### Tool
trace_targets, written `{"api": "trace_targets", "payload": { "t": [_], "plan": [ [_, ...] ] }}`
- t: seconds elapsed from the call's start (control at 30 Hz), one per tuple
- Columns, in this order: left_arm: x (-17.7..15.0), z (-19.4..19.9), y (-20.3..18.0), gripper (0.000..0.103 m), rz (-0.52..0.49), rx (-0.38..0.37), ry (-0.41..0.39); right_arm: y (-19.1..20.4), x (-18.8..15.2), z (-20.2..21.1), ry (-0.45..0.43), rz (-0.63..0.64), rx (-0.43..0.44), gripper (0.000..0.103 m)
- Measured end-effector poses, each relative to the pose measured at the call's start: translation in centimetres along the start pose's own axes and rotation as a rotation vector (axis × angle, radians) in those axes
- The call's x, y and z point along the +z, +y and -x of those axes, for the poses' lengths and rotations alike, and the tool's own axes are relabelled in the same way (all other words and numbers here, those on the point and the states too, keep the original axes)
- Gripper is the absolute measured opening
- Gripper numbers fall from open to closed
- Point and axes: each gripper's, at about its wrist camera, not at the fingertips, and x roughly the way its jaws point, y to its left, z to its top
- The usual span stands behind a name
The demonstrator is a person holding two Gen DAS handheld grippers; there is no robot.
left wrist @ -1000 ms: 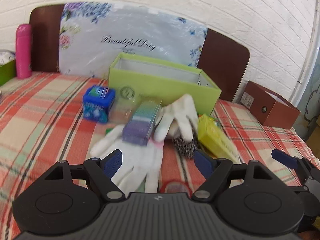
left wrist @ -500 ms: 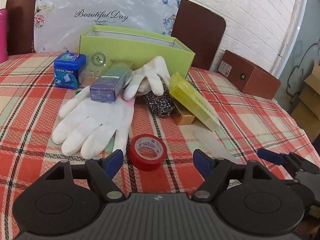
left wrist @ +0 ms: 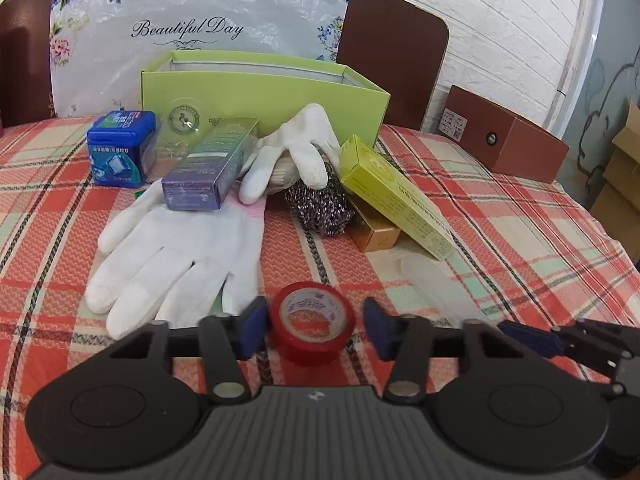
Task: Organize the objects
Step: 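Grasp translucent plastic tube with right gripper while left grasps red tape roll, then carry red tape with left gripper while right carries tube to green box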
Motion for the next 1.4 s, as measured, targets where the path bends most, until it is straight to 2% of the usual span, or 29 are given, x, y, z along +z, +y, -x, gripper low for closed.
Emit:
{"api": "trace_targets", "payload": {
  "t": [0.13,0.17,0.2,0.37,0.57,0.77,0.87,1.4],
  "plan": [
    [-0.8,1.2,0.7,0.050,0.040,-0.064,0.017,0.5,0.1,0.0,0.000,0.009,0.046,0.027],
    [-0.9,1.3,0.6,0.055,0.039,-0.071,0.014,0.7,0.1,0.0,-0.001,0.009,0.057,0.027],
    [-1.0,1.2,0.6,0.061,0.043,-0.075,0.014,0.9,0.1,-0.1,-0.001,0.010,0.062,0.027],
    [-0.6,0.4,0.2,0.064,0.056,-0.064,0.015,1.0,0.2,0.0,-0.002,0.013,0.056,0.027],
    [-0.7,0.6,-0.2,0.057,0.002,-0.052,0.024,0.3,0.3,-0.3,0.003,-0.007,0.036,0.027],
    [-0.7,0.4,-0.6,0.059,-0.029,-0.037,0.032,0.4,0.7,-0.8,0.007,-0.004,0.037,0.030],
    [-0.6,0.3,-0.7,0.051,-0.038,-0.028,0.037,0.4,1.0,-1.0,0.005,-0.002,0.037,0.030],
    [-0.4,0.2,-0.7,0.051,-0.042,-0.017,0.048,0.4,2.1,-2.4,0.023,0.017,0.042,0.033]
  ]
}}
